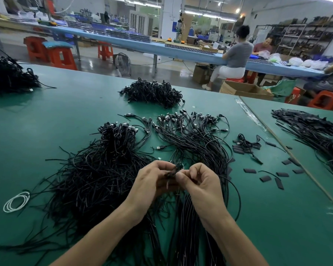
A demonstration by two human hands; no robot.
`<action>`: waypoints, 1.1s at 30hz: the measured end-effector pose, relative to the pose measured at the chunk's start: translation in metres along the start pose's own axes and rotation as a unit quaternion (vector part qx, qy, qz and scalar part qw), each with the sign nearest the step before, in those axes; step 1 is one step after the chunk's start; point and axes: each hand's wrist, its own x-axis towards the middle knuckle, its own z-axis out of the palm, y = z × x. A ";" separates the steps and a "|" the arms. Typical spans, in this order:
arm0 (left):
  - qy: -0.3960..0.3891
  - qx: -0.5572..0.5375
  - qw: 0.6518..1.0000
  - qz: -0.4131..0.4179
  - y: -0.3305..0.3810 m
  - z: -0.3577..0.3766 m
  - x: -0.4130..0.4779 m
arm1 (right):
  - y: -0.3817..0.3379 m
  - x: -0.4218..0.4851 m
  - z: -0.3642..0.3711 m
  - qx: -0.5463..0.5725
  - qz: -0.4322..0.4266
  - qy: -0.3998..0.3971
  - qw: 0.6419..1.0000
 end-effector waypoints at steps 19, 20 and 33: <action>0.132 0.417 0.892 0.116 0.024 -0.061 0.081 | 0.025 0.024 -0.048 -0.599 -0.013 0.042 0.799; 0.153 0.442 0.875 0.120 0.027 -0.067 0.092 | 0.025 0.027 -0.054 -0.651 0.004 0.042 0.758; 0.221 0.597 0.768 0.068 0.021 -0.105 0.147 | 0.020 0.039 -0.047 -0.481 0.059 0.036 0.874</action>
